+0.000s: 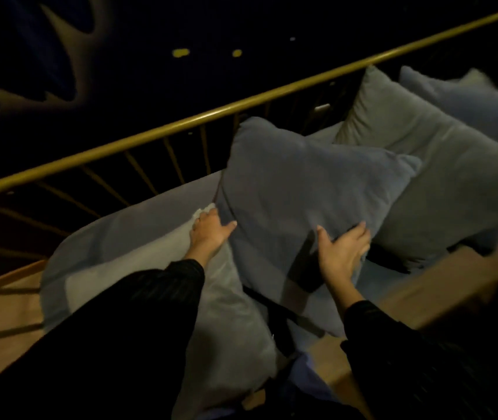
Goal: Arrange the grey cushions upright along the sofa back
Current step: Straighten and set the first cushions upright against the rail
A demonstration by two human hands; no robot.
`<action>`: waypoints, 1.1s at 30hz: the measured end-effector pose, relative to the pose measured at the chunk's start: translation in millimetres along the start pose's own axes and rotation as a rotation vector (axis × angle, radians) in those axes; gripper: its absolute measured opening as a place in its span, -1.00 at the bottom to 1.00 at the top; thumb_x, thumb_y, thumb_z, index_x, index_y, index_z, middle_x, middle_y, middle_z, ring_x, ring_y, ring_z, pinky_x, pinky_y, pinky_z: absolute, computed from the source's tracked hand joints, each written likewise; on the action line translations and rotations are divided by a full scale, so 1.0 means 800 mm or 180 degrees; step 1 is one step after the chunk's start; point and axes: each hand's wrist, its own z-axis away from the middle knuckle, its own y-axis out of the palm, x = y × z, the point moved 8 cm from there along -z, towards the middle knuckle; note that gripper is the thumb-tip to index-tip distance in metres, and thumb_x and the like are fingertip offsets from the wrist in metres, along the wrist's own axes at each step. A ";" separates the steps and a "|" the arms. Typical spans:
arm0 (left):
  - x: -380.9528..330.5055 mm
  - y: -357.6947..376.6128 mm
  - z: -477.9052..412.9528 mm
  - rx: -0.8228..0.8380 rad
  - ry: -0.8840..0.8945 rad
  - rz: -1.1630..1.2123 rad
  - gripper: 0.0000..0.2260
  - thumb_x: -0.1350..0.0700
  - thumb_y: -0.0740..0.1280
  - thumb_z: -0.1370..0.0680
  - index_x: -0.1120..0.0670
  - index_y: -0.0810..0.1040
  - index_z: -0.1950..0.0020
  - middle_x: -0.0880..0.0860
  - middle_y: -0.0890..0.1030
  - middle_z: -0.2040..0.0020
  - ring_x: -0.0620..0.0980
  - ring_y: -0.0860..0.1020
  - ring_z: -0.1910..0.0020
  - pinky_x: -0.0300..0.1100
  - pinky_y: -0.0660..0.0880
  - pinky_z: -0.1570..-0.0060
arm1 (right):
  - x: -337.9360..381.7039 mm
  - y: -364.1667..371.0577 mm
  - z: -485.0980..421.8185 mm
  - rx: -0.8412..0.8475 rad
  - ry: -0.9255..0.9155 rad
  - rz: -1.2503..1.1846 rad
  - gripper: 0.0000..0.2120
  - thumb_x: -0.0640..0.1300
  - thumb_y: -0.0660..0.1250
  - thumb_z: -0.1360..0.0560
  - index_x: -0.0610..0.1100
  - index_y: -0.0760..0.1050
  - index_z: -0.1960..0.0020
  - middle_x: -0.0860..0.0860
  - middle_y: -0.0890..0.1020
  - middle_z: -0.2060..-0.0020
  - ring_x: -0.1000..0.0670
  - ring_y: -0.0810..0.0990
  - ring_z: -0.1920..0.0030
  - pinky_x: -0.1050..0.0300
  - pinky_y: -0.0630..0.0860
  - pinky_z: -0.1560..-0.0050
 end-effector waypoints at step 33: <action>-0.120 -0.144 0.043 0.0289 0.0681 0.3664 -0.38 0.28 0.51 -0.40 0.09 0.41 -0.43 0.05 0.62 -0.25 0.04 0.61 -0.18 0.02 0.50 -0.28 | 0.023 -0.091 -0.060 0.0538 -0.0470 -0.2092 0.16 0.13 0.68 -0.03 -0.01 0.20 -0.50 0.00 0.46 -0.40 -0.01 0.45 -0.39 -0.10 0.41 -0.40</action>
